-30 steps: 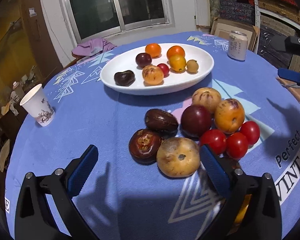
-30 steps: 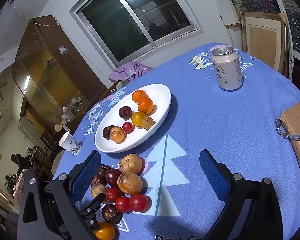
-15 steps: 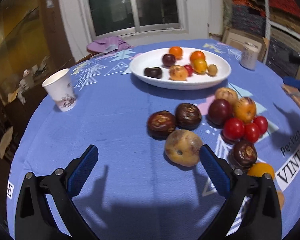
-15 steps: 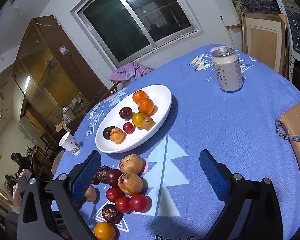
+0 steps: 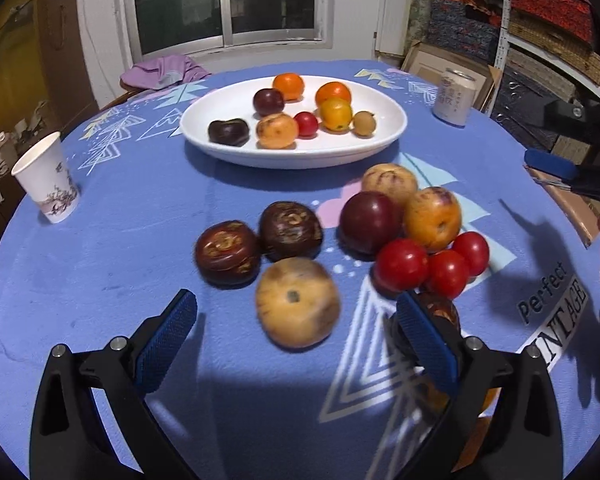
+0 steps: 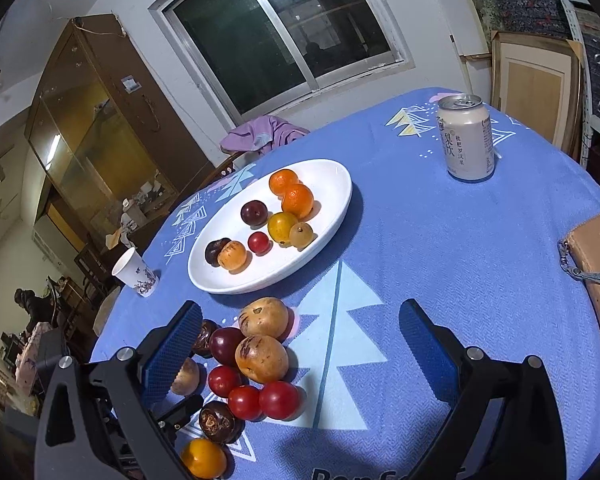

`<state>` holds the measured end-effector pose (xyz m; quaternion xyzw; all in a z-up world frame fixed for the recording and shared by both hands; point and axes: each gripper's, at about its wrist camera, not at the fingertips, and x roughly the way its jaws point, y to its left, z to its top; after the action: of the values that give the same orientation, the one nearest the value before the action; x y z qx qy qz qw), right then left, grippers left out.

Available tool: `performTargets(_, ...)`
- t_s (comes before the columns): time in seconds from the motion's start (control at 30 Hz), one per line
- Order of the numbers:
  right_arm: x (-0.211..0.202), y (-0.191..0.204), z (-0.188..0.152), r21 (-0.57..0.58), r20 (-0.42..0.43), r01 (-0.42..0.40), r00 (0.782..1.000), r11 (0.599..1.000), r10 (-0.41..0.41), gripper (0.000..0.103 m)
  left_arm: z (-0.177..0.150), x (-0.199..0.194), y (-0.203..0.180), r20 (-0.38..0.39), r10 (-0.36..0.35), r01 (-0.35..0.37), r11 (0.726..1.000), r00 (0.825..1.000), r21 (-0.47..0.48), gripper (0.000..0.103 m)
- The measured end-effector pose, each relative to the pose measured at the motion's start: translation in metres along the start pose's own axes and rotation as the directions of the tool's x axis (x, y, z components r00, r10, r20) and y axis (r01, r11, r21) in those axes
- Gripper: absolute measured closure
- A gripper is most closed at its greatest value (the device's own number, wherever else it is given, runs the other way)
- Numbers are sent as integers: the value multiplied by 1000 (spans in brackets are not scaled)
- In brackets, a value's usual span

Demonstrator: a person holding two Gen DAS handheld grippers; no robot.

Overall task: Organize fruits
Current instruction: 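Move both open tools back toward the fruit cluster, then grasp a pale brown sapodilla with the left tool while the right tool grasps a brown fruit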

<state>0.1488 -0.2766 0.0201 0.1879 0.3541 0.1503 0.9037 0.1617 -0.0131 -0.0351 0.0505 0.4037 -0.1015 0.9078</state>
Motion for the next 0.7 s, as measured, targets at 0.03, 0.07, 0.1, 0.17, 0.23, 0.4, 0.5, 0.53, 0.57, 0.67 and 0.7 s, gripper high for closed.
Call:
performTargets(0.03,1,0,0,-2,-3,3,1000,1000,-3,3,1,1,-3,5,-2,2,1000,1000,10,5)
performTargets(0.07,1,0,0,-3,-6,5,1000,1000,-5,3,2,1,-4,7,-9,9,1000,1000,14,6)
performTargets(0.1,2,0,-1,-5,-9,7,1000,1000,-7,3,2,1,-4,6,-18,18,1000,1000,13,7)
performTargets(0.17,2,1,-1,-8,-9,7,1000,1000,-7,3,3,2,-1,2,-46,46,999,999,1,13)
performTargets(0.23,1,2,-1,-16,-4,3,1000,1000,-4,3,3,5,0,-13,-69,69,998,998,-8,32)
performTargets(0.4,1,6,-1,-39,-2,6,1000,999,-6,3,3,12,7,-31,-107,106,993,994,-46,34)
performTargets(0.5,2,8,-3,-49,-3,11,1000,999,-11,3,5,17,11,-44,-132,128,989,990,-69,45)
performTargets(0.53,2,8,-3,-54,-3,13,1000,998,-13,3,5,18,13,-48,-137,133,988,989,-77,47)
performTargets(0.57,2,9,-3,-58,-2,15,1000,998,-15,3,6,18,14,-43,-138,135,988,989,-81,47)
performTargets(0.67,2,11,-3,-72,0,21,1000,997,-21,3,6,17,15,-35,-126,123,989,991,-82,59)
performTargets(0.7,3,12,-3,-77,-1,22,1000,997,-22,3,7,16,14,-32,-115,112,991,993,-76,60)
